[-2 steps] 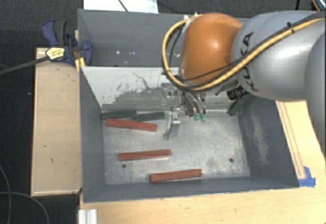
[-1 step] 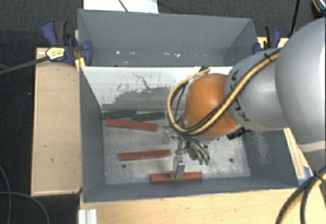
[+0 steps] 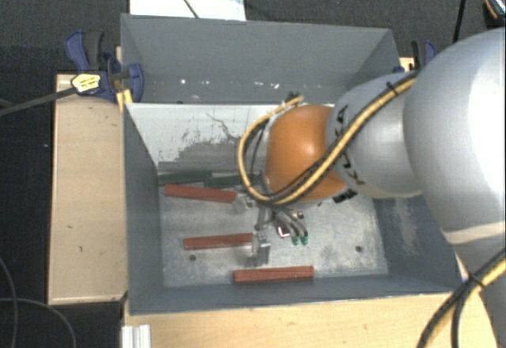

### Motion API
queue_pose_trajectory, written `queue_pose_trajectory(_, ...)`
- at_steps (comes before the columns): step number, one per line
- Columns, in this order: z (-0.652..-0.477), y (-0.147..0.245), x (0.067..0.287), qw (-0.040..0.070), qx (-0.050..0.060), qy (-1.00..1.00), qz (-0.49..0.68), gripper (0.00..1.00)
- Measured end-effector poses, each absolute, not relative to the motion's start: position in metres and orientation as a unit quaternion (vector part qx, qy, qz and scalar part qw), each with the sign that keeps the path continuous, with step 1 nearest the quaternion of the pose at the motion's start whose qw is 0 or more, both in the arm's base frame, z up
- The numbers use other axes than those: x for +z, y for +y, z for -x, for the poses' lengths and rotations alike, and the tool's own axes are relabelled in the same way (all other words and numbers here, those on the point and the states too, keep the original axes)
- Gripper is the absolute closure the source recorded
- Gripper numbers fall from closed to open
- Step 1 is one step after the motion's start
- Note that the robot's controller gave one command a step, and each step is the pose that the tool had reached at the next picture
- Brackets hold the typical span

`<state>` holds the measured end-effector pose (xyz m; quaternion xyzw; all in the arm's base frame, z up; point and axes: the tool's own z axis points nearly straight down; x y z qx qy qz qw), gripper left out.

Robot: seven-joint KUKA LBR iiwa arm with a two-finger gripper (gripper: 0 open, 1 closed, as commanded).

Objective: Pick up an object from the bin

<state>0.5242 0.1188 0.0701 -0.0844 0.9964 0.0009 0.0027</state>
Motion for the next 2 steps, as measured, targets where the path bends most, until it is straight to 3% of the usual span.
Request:
queue_pose_trajectory(1,-0.524,0.118,0.07,0.002,0.001,0.997,0.082,1.0)
queue_pose_trajectory(2,-0.53,0.153,0.204,0.005,0.002,0.999,0.047,1.0)
